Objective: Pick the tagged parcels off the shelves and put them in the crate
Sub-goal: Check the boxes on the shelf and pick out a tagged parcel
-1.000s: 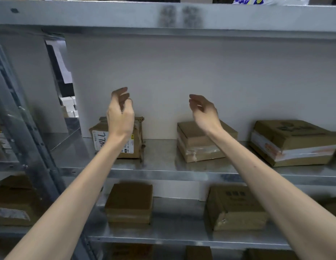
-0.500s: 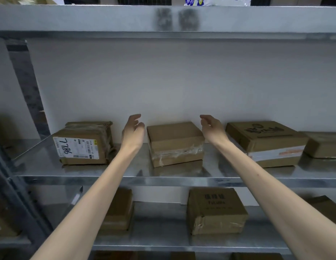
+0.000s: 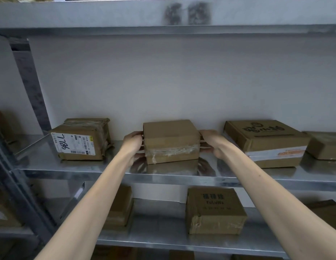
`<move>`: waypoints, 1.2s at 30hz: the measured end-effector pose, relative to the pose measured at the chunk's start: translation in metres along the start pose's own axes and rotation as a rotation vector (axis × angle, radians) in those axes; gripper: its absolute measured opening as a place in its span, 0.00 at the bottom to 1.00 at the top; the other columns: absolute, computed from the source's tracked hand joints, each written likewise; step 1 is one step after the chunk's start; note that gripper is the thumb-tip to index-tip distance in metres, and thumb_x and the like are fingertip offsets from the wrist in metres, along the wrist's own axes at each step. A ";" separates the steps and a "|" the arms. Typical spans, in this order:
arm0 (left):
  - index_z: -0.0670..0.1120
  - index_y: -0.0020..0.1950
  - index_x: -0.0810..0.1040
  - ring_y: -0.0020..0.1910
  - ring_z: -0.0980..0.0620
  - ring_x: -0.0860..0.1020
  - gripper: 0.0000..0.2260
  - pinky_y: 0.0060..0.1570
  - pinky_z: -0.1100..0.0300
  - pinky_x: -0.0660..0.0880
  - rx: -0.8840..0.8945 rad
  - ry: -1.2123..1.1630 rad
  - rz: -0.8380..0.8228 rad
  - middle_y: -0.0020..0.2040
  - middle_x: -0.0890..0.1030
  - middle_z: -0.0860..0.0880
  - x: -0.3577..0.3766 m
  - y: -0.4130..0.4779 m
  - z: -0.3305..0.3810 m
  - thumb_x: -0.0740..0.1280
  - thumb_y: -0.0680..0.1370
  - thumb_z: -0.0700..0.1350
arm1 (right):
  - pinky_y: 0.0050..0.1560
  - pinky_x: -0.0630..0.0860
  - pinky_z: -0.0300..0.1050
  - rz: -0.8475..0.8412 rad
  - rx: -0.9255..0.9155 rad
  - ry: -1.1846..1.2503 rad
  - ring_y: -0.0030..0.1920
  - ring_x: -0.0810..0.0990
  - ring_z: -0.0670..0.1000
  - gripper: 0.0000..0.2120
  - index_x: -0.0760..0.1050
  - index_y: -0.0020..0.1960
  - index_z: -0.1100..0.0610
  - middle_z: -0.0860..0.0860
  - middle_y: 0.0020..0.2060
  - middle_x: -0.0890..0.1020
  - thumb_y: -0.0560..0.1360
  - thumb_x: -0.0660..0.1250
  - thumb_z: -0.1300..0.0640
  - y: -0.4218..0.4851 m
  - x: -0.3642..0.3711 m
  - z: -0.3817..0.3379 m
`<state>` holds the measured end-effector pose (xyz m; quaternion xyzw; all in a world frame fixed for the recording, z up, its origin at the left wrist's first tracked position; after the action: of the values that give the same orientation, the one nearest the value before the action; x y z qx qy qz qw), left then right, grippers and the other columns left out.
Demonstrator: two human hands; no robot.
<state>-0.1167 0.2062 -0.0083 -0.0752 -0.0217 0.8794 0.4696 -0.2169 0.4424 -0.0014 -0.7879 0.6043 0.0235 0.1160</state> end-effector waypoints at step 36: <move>0.46 0.57 0.80 0.51 0.50 0.83 0.08 0.44 0.59 0.79 0.298 -0.221 -0.077 0.54 0.85 0.47 -0.019 -0.001 0.019 0.62 0.83 0.44 | 0.55 0.80 0.53 0.086 -0.351 0.255 0.54 0.82 0.56 0.12 0.77 0.58 0.62 0.56 0.53 0.82 0.80 0.59 0.71 -0.026 -0.001 -0.007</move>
<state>-0.1080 0.1915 0.0125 0.0929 0.0545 0.8573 0.5035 -0.1933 0.4480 0.0099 -0.7662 0.6337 0.0333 -0.1014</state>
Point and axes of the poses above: each hand's wrist, its own y-axis towards the middle knuckle, its own x-axis out of the palm, z = x × y, the point moved 3 cm from there along y, towards the middle knuckle
